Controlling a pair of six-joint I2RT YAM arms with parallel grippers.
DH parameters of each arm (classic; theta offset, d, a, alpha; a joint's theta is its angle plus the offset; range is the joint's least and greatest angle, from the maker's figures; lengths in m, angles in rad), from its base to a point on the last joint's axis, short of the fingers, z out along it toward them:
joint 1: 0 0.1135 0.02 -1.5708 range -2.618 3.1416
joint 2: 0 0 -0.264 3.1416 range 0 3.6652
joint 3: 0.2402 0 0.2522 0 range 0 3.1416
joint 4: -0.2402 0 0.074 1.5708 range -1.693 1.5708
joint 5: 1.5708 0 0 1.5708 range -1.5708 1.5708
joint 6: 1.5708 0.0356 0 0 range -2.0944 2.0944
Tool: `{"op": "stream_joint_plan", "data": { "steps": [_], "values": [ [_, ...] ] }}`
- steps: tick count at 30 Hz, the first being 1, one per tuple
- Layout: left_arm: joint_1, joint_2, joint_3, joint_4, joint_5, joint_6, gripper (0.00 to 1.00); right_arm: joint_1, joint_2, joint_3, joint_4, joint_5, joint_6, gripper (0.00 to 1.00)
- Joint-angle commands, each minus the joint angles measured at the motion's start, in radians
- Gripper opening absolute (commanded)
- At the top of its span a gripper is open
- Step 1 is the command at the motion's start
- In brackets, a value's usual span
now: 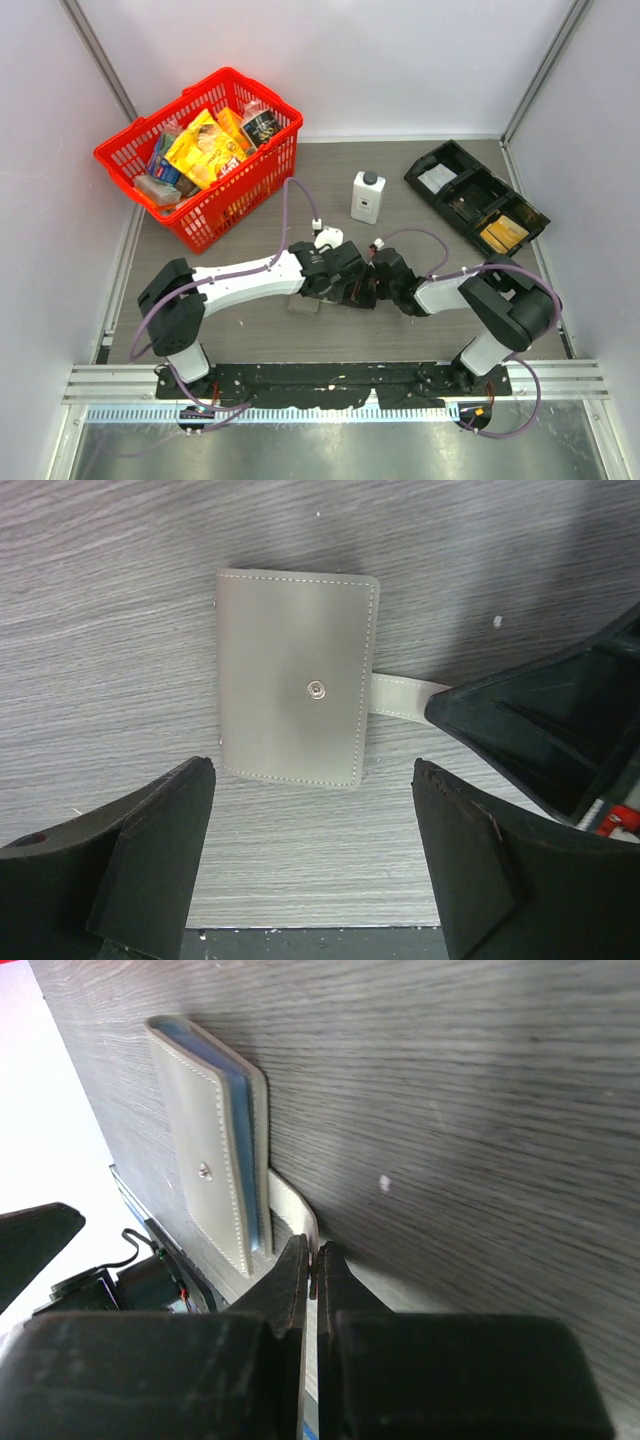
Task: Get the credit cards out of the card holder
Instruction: Open the card holder at the center of the board.
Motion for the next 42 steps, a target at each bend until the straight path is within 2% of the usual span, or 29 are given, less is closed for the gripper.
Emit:
{"op": "stream_joint_plan", "data": {
  "steps": [1,8,14,21,29,35,42],
  "values": [
    [0.000,0.058,0.040,0.013,0.002,0.024,0.86,-0.024,0.043,-0.055,0.218,-0.065,0.016,0.01],
    [-0.001,0.131,0.052,0.002,0.002,0.048,0.86,-0.047,0.169,-0.128,0.540,-0.170,0.088,0.01],
    [-0.001,0.187,0.091,-0.041,-0.053,0.056,0.86,-0.048,0.235,-0.145,0.643,-0.190,0.134,0.01],
    [0.000,0.227,0.118,-0.099,-0.127,0.053,0.82,-0.061,0.224,-0.152,0.625,-0.179,0.126,0.01],
    [0.002,0.255,0.129,-0.105,-0.112,0.062,0.79,-0.061,0.189,-0.145,0.535,-0.162,0.090,0.01],
    [0.011,0.250,0.132,-0.122,-0.124,0.059,0.67,-0.061,0.126,-0.125,0.384,-0.125,0.013,0.01],
    [0.055,0.163,0.092,-0.127,-0.144,0.062,0.56,-0.059,0.071,-0.109,0.258,-0.099,-0.056,0.01]
  ]
}}
